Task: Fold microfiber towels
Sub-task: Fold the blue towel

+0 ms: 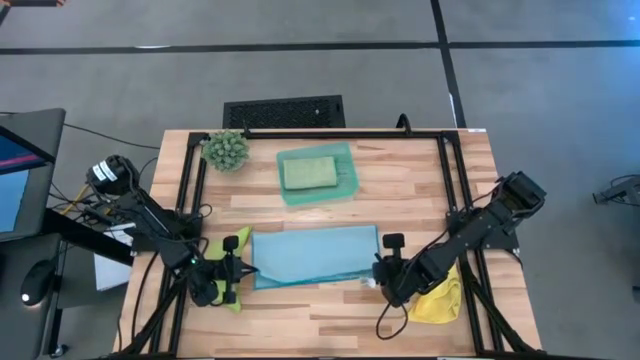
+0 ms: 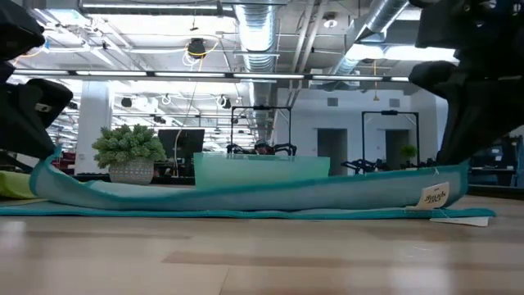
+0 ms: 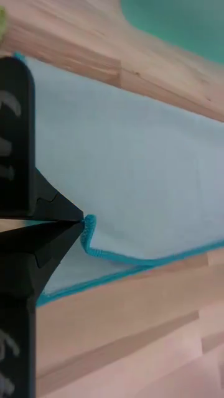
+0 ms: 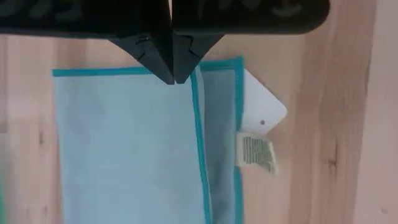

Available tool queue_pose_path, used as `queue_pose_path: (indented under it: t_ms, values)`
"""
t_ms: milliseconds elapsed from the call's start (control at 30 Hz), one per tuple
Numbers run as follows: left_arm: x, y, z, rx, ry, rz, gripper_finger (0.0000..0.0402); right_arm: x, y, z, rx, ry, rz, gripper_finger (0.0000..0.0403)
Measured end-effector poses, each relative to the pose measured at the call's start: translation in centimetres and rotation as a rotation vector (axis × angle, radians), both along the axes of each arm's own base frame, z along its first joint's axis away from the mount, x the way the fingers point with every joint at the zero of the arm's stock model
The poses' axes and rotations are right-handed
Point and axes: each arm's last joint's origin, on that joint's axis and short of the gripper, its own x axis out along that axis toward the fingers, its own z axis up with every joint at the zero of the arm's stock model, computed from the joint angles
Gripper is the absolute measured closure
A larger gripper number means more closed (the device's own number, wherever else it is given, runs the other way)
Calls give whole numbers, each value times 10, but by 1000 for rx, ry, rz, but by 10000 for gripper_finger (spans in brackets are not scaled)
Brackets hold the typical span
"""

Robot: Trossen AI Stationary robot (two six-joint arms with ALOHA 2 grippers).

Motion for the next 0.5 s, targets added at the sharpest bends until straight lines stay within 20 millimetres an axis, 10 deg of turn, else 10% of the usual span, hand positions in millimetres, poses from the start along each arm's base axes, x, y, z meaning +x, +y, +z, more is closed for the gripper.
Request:
queue_pose_path:
  t_ms: [500]
  values:
    - [3, 0, -1, -37, 72, -84, 397, -1, 5, -3, 119, 74, 30, 386]
